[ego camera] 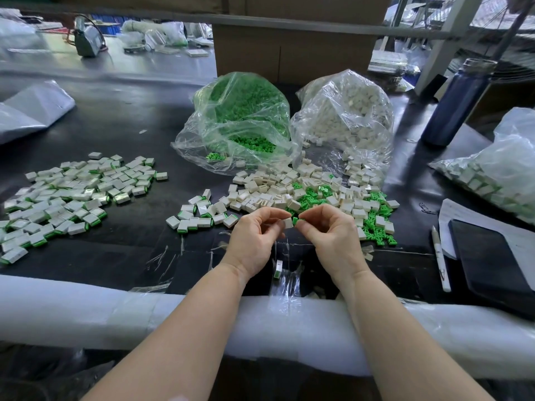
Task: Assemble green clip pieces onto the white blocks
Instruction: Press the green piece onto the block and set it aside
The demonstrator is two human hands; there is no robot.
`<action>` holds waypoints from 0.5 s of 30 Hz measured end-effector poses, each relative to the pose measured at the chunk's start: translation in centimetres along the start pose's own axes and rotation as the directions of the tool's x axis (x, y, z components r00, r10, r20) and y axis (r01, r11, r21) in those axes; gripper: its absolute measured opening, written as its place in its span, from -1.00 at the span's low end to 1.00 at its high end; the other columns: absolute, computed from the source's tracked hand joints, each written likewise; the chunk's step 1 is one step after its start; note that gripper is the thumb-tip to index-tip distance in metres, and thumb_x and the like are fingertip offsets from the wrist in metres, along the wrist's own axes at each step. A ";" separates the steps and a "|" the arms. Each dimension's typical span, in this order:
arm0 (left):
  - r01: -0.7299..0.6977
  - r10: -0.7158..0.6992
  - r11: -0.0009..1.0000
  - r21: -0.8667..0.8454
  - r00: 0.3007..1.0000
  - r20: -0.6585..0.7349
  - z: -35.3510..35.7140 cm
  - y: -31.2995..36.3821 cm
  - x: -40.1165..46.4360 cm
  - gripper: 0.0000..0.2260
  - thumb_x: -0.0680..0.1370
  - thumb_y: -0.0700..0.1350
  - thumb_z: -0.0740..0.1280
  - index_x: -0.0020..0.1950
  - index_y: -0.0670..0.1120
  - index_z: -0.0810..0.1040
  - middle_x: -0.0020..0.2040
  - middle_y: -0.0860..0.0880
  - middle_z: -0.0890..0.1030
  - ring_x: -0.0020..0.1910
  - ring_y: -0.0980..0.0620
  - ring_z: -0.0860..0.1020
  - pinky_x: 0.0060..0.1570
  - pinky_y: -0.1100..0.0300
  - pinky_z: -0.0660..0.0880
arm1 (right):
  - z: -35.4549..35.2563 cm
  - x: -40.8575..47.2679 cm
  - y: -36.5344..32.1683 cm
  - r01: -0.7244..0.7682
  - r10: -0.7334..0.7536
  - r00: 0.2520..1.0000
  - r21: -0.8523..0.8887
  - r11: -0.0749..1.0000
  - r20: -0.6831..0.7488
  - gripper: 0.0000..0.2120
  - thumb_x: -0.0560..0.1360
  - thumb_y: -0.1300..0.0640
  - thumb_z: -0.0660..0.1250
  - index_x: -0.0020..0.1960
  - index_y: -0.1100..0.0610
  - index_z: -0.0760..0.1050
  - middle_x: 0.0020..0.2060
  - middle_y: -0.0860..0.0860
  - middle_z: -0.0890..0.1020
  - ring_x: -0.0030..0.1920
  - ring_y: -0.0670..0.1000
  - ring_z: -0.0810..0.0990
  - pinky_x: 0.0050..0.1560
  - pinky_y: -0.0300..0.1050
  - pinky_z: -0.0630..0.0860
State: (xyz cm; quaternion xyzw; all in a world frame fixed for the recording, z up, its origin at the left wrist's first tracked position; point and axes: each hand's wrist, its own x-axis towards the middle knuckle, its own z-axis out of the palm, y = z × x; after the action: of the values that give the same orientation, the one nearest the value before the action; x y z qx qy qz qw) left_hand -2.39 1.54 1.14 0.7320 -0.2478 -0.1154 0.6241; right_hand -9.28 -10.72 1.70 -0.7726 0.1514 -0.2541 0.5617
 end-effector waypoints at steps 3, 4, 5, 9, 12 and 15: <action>0.004 -0.004 1.000 0.004 1.000 0.000 0.0 0.0 0.0 -0.85 0.54 -0.29 0.29 -0.02 -0.09 0.59 -0.20 -0.01 0.61 -0.29 0.16 0.56 -0.16 0.35 0.54 | 0.1 0.0 0.0 -0.018 0.018 1.000 0.015 1.000 0.006 -0.88 0.41 0.33 0.43 -0.22 0.14 0.56 -0.30 0.07 0.63 -0.26 -0.02 0.59 -0.15 -0.17 0.58; 0.005 -0.005 1.000 0.004 1.000 0.000 0.0 0.0 0.0 -0.85 0.54 -0.30 0.28 -0.02 -0.11 0.60 -0.20 -0.02 0.61 -0.30 0.17 0.56 -0.17 0.35 0.54 | 0.1 0.0 0.1 -0.025 0.024 1.000 0.018 1.000 0.006 -0.88 0.41 0.33 0.43 -0.22 0.14 0.55 -0.29 0.09 0.63 -0.25 -0.01 0.59 -0.14 -0.14 0.57; 0.004 -0.004 1.000 0.003 1.000 0.002 0.0 0.1 0.0 -0.86 0.54 -0.31 0.28 -0.01 -0.13 0.60 -0.20 -0.03 0.61 -0.30 0.18 0.55 -0.17 0.35 0.54 | 0.1 0.0 0.1 -0.030 0.030 1.000 0.014 0.999 0.009 -0.88 0.41 0.33 0.42 -0.22 0.15 0.55 -0.29 0.10 0.63 -0.25 0.01 0.58 -0.14 -0.13 0.56; -0.004 0.004 1.000 0.021 1.000 0.008 0.0 0.1 0.0 -0.86 0.53 -0.31 0.30 -0.03 -0.14 0.61 -0.20 -0.01 0.61 -0.27 0.17 0.54 -0.15 0.38 0.52 | 0.3 -0.1 0.2 -0.032 0.034 0.999 -0.044 0.999 0.036 -0.89 0.41 0.32 0.42 -0.22 0.16 0.55 -0.31 0.10 0.61 -0.28 -0.02 0.55 -0.18 -0.17 0.52; -0.006 0.006 1.000 0.024 1.000 0.011 0.0 0.1 0.0 -0.87 0.53 -0.29 0.31 -0.03 -0.12 0.62 -0.19 -0.01 0.62 -0.23 0.13 0.55 -0.11 0.33 0.52 | 0.3 0.0 0.2 -0.039 0.040 0.999 -0.023 0.999 0.035 -0.91 0.42 0.32 0.41 -0.21 0.18 0.56 -0.31 0.11 0.61 -0.29 -0.03 0.54 -0.21 -0.20 0.51; -0.023 0.022 1.000 0.020 1.000 0.013 -0.1 0.2 -0.1 -0.86 0.52 -0.29 0.32 -0.05 -0.09 0.63 -0.23 0.04 0.61 -0.29 0.22 0.53 -0.19 0.42 0.47 | 0.2 -0.1 0.1 -0.057 0.055 0.997 0.035 0.998 0.054 -0.92 0.45 0.33 0.38 -0.19 0.19 0.55 -0.34 0.10 0.59 -0.30 -0.02 0.54 -0.24 -0.21 0.50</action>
State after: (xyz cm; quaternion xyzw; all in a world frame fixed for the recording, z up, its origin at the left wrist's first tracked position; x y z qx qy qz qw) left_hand -2.42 1.65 1.31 0.7346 -0.2612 -0.1105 0.6164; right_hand -9.23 -10.53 1.54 -0.7641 0.1534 -0.2203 0.5866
